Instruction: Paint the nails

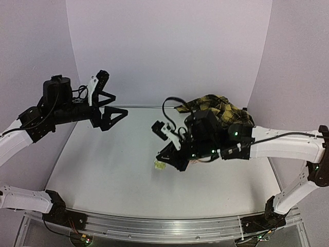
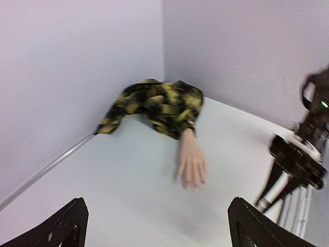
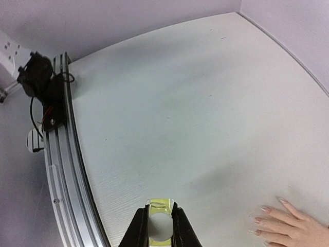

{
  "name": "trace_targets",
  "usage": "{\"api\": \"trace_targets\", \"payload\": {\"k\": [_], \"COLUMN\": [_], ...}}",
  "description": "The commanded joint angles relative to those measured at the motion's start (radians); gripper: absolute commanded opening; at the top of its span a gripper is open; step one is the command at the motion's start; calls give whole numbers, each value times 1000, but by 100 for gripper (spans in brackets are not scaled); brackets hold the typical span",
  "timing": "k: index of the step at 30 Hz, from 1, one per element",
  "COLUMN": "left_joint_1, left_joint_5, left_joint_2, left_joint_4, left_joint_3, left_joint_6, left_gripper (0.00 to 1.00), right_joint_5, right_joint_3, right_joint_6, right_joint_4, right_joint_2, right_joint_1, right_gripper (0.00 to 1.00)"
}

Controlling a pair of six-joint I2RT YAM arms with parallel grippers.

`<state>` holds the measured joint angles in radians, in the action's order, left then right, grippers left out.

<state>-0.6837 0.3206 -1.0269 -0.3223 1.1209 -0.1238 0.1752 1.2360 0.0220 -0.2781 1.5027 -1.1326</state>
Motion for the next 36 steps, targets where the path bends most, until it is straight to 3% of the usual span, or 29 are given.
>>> {"api": "trace_targets", "payload": {"k": [1, 4, 9, 36], "left_joint_1": [7, 9, 9, 9], "left_joint_5": [-459, -619, -740, -728], "left_joint_2": [127, 184, 242, 230], "left_joint_4": [218, 295, 366, 386], "left_joint_3": [-99, -157, -224, -258], "left_joint_6": [20, 9, -14, -6], "left_gripper": [99, 99, 99, 97], "right_joint_5": [-165, -221, -202, -205], "right_joint_3": [-110, -160, -276, -336], "right_joint_6": [54, 69, 34, 17], "right_joint_4": [265, 357, 580, 595], "right_joint_2": [24, 78, 112, 313], "right_joint_1": [-117, -166, -195, -211], "right_gripper": [0, 0, 0, 0]}}
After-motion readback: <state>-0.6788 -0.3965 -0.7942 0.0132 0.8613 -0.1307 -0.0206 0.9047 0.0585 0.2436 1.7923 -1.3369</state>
